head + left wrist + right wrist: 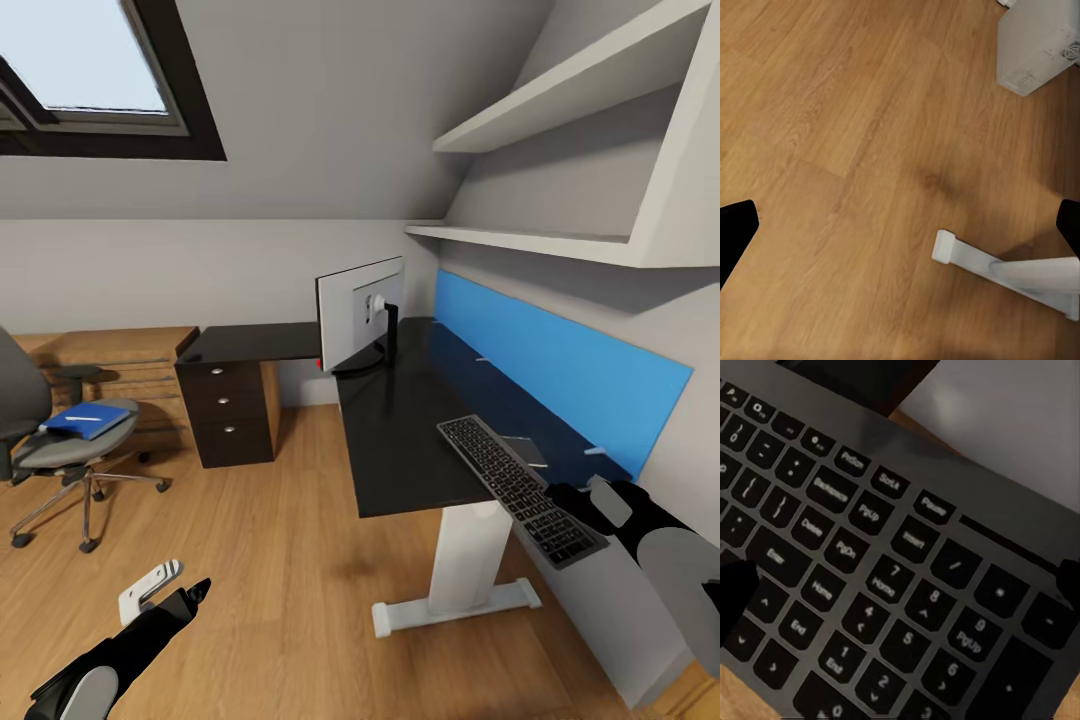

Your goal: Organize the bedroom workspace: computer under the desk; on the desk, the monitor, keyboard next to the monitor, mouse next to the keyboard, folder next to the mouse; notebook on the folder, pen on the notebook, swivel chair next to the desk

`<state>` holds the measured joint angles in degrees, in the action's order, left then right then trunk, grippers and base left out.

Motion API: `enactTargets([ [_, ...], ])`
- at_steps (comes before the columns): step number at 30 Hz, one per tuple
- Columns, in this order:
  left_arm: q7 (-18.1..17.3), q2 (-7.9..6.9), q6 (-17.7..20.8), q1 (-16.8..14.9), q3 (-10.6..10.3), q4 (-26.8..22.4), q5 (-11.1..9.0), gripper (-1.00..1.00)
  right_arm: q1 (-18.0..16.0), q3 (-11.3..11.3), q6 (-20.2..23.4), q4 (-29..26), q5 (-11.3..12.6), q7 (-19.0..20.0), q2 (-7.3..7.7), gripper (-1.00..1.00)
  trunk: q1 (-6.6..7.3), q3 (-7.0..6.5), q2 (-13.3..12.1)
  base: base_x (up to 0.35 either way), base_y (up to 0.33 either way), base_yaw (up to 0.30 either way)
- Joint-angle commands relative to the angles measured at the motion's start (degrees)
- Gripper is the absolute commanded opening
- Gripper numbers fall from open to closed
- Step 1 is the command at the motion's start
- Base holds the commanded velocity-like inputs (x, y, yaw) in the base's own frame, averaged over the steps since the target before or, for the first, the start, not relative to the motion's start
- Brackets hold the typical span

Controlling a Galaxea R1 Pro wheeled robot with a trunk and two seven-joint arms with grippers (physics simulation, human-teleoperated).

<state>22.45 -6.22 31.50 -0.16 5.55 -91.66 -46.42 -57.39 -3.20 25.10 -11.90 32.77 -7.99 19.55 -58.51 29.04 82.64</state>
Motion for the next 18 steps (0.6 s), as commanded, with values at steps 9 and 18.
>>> enactTargets([
  [9,0.5,0.01,0.1,0.0,0.0,-0.1,-0.6,1.00,0.0,-0.3,0.3,-0.1,0.3,-0.3,-0.03,1.00,0.00,0.05,0.0,-0.155,0.109,0.000],
  [18,0.5,0.01,0.1,0.0,0.0,-0.1,-0.7,1.00,0.0,-0.3,0.3,-0.1,0.3,-0.3,0.02,1.00,0.00,0.05,0.0,-0.070,0.036,0.000],
])
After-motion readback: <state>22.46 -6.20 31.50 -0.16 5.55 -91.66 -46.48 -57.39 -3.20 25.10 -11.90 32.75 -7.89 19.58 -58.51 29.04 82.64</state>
